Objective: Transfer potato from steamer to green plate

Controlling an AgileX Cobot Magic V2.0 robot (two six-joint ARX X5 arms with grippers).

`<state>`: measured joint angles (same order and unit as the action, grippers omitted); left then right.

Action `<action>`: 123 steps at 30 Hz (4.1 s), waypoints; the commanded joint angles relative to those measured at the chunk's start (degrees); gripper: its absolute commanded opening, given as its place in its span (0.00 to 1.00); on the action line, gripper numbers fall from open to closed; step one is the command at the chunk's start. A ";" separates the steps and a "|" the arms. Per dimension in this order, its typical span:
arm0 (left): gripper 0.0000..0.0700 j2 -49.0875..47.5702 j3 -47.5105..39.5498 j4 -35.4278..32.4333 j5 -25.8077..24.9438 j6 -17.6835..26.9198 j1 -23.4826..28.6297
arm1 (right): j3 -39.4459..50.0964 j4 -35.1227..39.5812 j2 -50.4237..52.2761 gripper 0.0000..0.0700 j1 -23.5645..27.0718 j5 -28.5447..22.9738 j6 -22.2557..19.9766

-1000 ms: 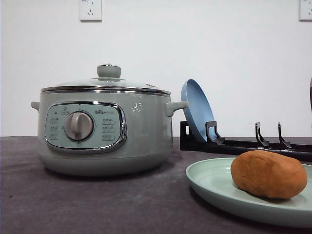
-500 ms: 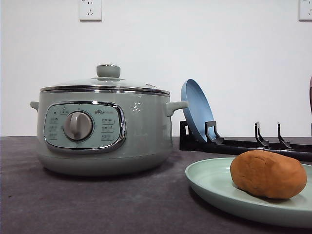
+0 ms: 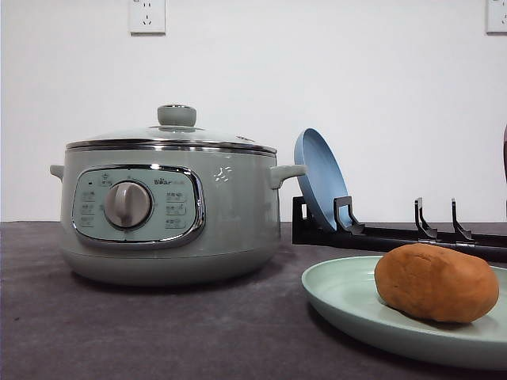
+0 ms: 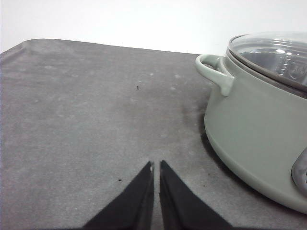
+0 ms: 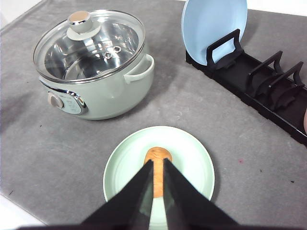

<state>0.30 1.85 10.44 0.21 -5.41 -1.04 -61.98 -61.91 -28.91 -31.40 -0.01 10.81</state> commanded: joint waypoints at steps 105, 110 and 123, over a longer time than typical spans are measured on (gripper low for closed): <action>0.02 -0.11 -1.16 0.37 0.22 0.42 -0.06 | 61.29 53.02 28.70 0.03 33.42 5.99 -9.97; 0.02 -0.11 -1.16 0.37 0.22 0.42 -0.07 | 61.29 53.02 28.70 0.03 33.42 5.99 -9.97; 0.02 -0.11 -1.16 0.37 0.22 0.42 -0.07 | 61.29 53.02 28.70 0.03 33.42 5.99 -9.97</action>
<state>0.30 1.85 10.44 0.21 -5.41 -1.04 -0.91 -9.26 -0.36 1.98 5.89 1.28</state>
